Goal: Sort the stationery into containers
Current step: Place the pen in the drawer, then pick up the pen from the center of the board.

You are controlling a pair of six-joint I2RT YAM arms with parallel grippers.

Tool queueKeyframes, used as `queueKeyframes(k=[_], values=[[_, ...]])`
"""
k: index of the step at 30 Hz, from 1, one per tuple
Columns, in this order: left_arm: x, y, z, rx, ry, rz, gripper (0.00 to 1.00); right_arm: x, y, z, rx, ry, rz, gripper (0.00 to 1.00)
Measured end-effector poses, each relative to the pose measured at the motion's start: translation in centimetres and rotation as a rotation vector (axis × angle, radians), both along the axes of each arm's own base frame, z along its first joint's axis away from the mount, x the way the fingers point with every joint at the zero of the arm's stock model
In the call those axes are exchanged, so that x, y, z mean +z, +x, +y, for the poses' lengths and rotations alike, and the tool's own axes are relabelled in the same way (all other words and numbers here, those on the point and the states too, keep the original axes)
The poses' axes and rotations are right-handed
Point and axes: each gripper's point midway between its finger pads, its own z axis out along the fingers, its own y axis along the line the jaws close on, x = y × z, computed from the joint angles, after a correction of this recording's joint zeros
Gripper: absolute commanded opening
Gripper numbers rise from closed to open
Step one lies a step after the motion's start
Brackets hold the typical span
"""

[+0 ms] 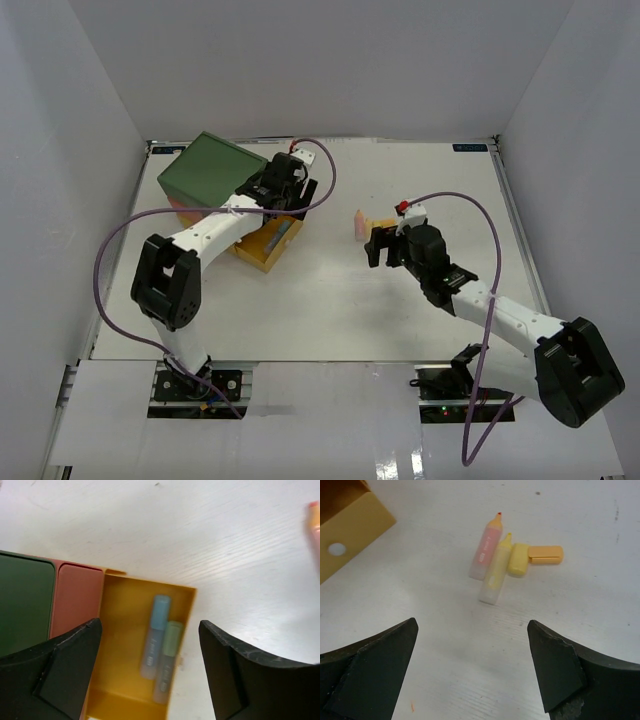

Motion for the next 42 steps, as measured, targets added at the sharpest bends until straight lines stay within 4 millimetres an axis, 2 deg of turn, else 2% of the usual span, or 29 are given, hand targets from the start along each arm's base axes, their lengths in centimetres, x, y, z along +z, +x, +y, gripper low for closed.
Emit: queueKeyframes(k=[7,9,11,13,20,23,31,37,42], values=[[7.0,-2.8,-3.7,-0.033,-0.382,-0.032,0.94,-1.6,2.8,-4.0,-0.145,-0.062,0.090,1.00],[8.3,-3.5,-4.8,-0.034,-0.485,-0.028,0.94,-2.0,3.1,-5.3,-0.182,-0.067,0.111,1.00],[8.4,-3.7,-6.1,-0.024,-0.559,-0.007,0.95,-2.3,3.2,-6.1,-0.206,-0.071,0.125,1.00],[7.2,-3.5,-7.4,0.001,-0.591,0.026,0.96,-2.4,3.0,-6.3,-0.212,-0.072,0.134,1.00],[-1.1,-2.1,-13.4,0.073,-0.514,0.138,0.94,-2.4,1.6,-6.9,-0.221,-0.044,0.127,1.00],[-3.5,-1.7,-15.1,0.089,-0.477,0.147,0.90,-2.4,0.9,-7.1,-0.223,-0.032,0.122,1.00],[-5.2,0.2,-17.3,0.122,-0.436,0.078,0.82,-3.3,0.1,-7.2,-0.219,-0.023,0.138,1.00],[-6.7,0.5,-19.2,0.110,-0.404,0.049,0.78,-3.9,-0.4,-7.1,-0.205,-0.017,0.151,1.00],[-9.3,0.0,-19.6,0.103,-0.362,0.071,0.74,-4.0,-0.8,-7.2,-0.202,-0.012,0.148,1.00]])
